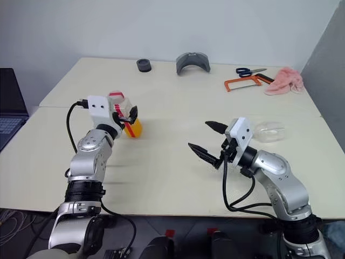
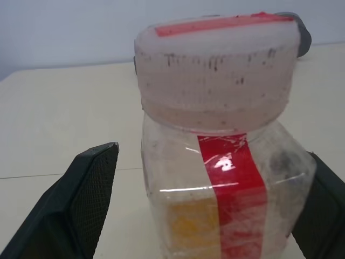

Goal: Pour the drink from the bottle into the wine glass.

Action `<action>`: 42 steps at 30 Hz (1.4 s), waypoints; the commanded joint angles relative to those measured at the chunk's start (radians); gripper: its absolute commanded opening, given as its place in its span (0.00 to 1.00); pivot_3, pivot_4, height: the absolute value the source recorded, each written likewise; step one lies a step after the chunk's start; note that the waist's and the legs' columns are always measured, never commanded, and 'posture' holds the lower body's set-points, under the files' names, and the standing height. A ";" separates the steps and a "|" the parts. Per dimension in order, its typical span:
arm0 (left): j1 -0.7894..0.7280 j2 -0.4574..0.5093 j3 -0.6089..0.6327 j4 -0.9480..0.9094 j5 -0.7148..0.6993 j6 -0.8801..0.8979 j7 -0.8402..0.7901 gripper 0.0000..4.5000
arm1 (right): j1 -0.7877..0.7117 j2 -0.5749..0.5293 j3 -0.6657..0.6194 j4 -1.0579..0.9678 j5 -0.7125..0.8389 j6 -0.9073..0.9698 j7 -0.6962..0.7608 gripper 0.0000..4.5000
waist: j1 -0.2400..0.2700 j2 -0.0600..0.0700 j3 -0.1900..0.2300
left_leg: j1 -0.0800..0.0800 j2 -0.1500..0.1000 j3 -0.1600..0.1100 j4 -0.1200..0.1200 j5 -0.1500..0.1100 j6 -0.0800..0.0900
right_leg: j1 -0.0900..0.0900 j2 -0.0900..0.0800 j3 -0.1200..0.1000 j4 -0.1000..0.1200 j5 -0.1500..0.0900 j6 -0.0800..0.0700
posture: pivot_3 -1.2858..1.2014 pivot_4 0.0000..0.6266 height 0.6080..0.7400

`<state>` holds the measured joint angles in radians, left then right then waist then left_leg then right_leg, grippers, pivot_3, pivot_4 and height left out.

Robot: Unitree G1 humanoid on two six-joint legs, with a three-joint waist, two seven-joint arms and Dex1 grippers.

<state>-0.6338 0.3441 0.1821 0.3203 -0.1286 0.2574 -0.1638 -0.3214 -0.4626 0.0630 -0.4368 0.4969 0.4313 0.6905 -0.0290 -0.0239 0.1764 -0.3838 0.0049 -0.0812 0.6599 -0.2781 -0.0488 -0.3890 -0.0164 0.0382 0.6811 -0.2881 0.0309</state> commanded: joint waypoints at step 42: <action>-0.002 -0.055 -0.074 -0.147 -0.177 -0.035 -0.352 0.40 | -0.045 -0.077 -0.081 -0.051 0.062 0.045 0.032 1.00 | 0.000 0.000 0.000 | -0.002 -0.010 -0.007 0.000 0.001 -0.001 | 0.000 -0.005 0.000 0.000 0.000 0.000 | 0.52 0.24 1.00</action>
<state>-0.6308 0.2881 0.1329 0.2613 -0.2499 0.2439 -0.4143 -0.3632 -0.5211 0.0269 -0.4421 0.5331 0.4668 0.7228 -0.0286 -0.0241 0.1766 -0.3857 -0.0054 -0.0873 0.6601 -0.2771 -0.0506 -0.3892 -0.0219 0.0379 0.6808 -0.2879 0.0312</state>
